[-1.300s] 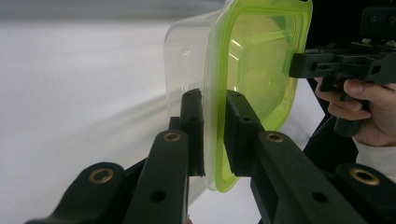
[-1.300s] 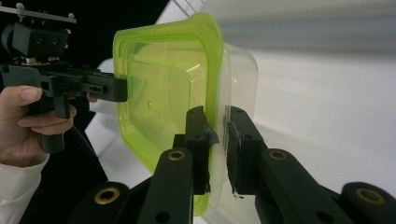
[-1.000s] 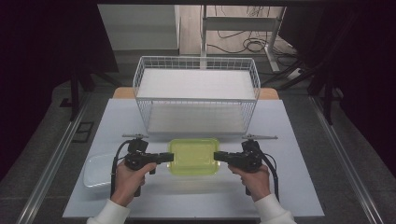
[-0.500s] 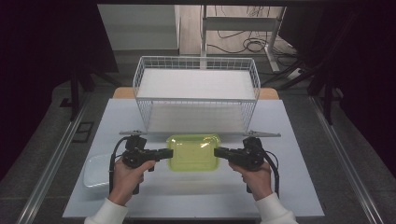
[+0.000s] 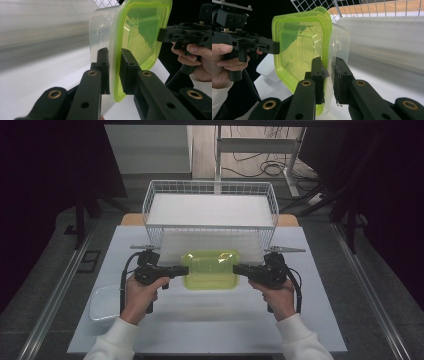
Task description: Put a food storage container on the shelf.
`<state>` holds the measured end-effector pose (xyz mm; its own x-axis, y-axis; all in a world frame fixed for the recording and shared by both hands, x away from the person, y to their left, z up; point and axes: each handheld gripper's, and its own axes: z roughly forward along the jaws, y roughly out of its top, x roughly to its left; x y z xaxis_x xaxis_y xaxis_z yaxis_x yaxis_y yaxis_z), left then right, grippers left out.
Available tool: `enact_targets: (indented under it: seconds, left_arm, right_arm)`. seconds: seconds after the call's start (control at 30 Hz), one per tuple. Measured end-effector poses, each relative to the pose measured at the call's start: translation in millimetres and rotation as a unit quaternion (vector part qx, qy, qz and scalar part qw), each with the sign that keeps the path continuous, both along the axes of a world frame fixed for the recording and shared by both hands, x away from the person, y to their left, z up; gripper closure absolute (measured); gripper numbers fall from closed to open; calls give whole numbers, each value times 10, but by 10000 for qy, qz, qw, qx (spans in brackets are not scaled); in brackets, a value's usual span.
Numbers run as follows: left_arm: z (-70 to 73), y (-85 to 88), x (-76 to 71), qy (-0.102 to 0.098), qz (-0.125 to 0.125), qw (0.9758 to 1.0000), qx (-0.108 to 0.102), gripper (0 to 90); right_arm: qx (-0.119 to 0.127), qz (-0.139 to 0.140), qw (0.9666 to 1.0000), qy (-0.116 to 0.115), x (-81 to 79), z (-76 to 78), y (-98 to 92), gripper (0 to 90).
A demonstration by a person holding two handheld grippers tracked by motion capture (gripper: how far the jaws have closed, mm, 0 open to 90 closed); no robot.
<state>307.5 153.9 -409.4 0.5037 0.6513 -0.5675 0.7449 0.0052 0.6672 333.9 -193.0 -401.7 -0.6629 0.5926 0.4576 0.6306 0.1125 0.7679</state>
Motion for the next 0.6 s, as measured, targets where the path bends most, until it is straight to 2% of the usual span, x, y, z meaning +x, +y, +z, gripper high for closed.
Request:
enact_targets:
  seconds: [0.17, 0.33, 0.47, 0.6]
  left_arm:
    - [80, -4, 53, -35, 23, 10000, -20, 800]
    - [244, 1, 99, -134, 23, 9999, -35, 800]
    - [324, -8, 159, -157, 55, 9998, -53, 800]
    - [391, -18, 222, -172, 34, 9997, -168, 800]
  right_arm:
    - [-30, -4, 10000, -56, 59, 83, 2, 792]
    - [8, -5, 9999, -149, 95, 240, 0, 792]
    - [-31, -40, 9998, -199, 146, 355, 6, 792]
    - [-106, -65, 9995, -303, 176, 472, 0, 791]
